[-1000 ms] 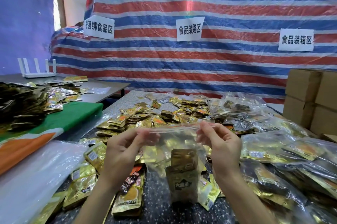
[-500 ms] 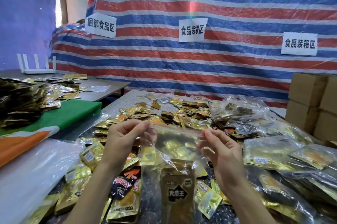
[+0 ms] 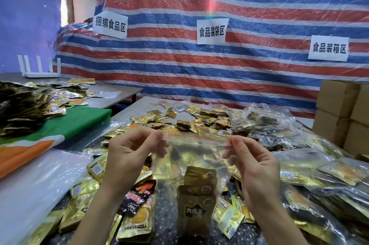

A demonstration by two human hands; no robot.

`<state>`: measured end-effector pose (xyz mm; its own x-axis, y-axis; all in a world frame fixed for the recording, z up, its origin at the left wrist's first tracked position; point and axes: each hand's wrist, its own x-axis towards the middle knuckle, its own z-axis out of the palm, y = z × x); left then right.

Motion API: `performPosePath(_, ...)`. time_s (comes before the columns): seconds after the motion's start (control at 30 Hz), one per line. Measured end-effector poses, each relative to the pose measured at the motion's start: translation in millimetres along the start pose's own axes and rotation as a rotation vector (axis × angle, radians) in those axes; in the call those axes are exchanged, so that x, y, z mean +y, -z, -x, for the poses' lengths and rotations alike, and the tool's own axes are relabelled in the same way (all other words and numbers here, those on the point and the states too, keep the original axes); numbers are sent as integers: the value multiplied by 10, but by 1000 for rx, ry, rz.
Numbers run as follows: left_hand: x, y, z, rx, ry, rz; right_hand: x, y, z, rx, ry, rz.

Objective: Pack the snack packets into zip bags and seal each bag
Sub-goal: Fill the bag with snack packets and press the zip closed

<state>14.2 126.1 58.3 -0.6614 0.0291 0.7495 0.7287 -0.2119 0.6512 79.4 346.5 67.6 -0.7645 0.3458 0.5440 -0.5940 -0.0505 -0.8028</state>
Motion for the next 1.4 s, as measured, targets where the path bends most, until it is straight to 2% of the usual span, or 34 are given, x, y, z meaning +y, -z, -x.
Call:
performPosePath(0.23,-68,-3,39,5,-1,-160,20,22,18,90,-28,34)
performPosePath(0.3,-73,-38,70,14,-17,-181,30,13,37,154,17,147)
performPosePath(0.37,-74,-90,101,2,-23,-197,-13,-20,54,164,169,402)
performPosePath(0.43,-64,-147,127,-32,-31,-218,-130,-128,53,22,426,662)
performPosePath(0.5,-54,-183,140,-70,-45,-205,-242,-285,-11,-223,591,851)
performPosePath(0.53,-54,-185,145,-88,-52,-195,-281,-369,-54,-349,587,923)
performPosePath(0.6,-52,-177,151,-103,-55,-163,-338,-489,-153,-587,438,995)
performPosePath(0.7,-31,-161,150,-119,-27,-71,-349,-512,-277,-846,153,871)
performPosePath(0.77,-9,-156,142,-141,-12,-33,-315,-461,-303,-896,86,778)
performPosePath(0.93,57,-118,127,-217,-9,-59,-270,-374,-342,-873,66,763)
performPosePath(1.03,106,-124,115,-243,-50,-15,-302,-391,-353,-922,52,675)
performPosePath(1.2,120,-126,105,-201,-63,-2,-325,-402,-333,-948,26,510)
performPosePath(1.3,118,-116,105,-188,-45,8,-366,-400,-329,-906,14,475)
performPosePath(1.4,140,-134,93,-137,-68,-32,-434,-455,-306,-812,91,512)
